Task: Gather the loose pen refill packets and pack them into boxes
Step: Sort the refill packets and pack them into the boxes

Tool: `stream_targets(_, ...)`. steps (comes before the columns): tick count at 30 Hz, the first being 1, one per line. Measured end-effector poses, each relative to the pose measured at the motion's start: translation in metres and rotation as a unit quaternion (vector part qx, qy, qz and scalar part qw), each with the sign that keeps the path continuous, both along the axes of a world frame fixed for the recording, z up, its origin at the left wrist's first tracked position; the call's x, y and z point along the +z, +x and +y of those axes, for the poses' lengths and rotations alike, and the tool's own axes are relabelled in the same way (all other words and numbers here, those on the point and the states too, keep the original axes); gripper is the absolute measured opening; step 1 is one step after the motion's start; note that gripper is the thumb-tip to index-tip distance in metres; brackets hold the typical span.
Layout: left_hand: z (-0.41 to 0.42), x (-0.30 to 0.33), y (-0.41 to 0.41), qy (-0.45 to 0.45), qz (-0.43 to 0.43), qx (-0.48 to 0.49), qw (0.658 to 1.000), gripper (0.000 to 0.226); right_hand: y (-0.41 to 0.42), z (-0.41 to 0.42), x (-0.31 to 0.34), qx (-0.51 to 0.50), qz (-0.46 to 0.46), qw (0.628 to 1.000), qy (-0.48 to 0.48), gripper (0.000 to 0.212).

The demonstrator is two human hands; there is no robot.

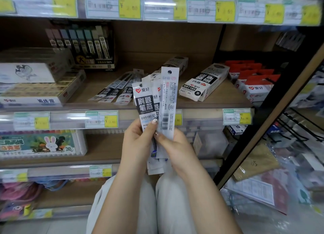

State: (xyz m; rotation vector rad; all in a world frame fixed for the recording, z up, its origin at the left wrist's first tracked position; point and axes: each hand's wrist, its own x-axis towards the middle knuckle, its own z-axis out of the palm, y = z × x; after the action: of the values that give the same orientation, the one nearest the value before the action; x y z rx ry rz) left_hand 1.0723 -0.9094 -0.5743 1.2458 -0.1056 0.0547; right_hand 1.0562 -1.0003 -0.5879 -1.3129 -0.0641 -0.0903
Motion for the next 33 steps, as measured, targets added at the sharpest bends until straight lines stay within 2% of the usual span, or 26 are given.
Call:
stream_targets(4,0.005,-0.004,0.001,0.008,-0.014,-0.007,1.000,0.021,0.002,0.003,-0.010,-0.003,-0.001,1.000,0.021,0.017)
stream_targets(10,0.011,-0.013,0.003,-0.011,-0.012,0.017,1.000,0.018,0.003,0.007,-0.020,-0.006,-0.012,0.998,0.057,0.022)
stream_targets(13,0.012,-0.012,0.004,0.009,-0.018,0.018,1.000,0.018,0.003,0.008,-0.020,-0.003,-0.024,0.998,0.056,0.018)
stream_targets(18,0.013,-0.014,0.007,0.070,-0.031,0.015,0.997,0.012,0.007,0.007,-0.023,-0.021,-0.030,0.999,-0.009,0.021)
stream_targets(23,0.012,-0.012,0.007,0.078,-0.028,0.022,0.996,0.017,0.005,0.010,-0.022,-0.077,-0.029,0.995,-0.061,0.021)
stream_targets(28,0.011,-0.011,0.006,0.095,-0.021,0.037,0.995,0.012,-0.004,0.007,-0.018,-0.225,-0.058,0.963,-0.139,0.027)
stream_targets(30,0.014,-0.012,0.006,0.106,-0.022,0.042,0.993,0.011,-0.003,0.001,-0.020,-0.288,-0.111,0.932,-0.189,0.027)
stream_targets(33,0.014,-0.012,0.003,0.115,-0.027,0.046,0.992,0.013,-0.008,-0.003,-0.021,-0.353,-0.146,0.881,-0.280,0.043)
